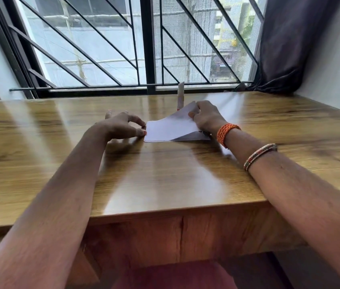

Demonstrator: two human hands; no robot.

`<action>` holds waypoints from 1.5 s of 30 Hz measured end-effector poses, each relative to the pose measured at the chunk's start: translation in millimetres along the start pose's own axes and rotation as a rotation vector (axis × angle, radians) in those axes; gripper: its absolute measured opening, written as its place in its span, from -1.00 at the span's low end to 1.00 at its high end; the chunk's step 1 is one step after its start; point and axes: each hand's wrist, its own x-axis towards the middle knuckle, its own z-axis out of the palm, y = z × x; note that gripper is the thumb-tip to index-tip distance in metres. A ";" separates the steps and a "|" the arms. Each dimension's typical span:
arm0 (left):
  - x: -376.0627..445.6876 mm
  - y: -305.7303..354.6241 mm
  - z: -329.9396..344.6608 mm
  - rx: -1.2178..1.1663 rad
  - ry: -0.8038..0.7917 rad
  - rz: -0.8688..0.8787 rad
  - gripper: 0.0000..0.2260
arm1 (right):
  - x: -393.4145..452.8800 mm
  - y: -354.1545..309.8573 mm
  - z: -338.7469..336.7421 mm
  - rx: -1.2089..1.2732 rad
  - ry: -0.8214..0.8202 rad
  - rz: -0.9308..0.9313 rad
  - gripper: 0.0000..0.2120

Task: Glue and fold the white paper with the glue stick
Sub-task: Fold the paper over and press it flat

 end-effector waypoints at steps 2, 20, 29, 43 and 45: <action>3.6 -4.2 0.6 0.010 -0.010 -0.002 -0.71 | -1.5 -0.8 -0.1 -0.015 0.007 0.000 -0.95; 9.1 5.7 7.7 -0.165 -0.080 0.104 -0.23 | -19.2 -11.5 -0.6 -0.472 0.108 -0.186 -0.83; 8.7 9.9 10.2 -0.137 -0.256 0.105 -0.48 | -17.1 -10.6 1.6 -0.654 0.148 -0.228 -0.61; 10.1 11.7 15.2 0.189 -0.288 0.023 -0.27 | -10.0 -6.6 7.8 -0.822 0.259 -0.239 -0.78; 13.1 11.0 18.2 0.245 -0.279 0.007 -0.16 | -13.8 -10.5 12.2 -0.717 0.258 -0.321 -0.82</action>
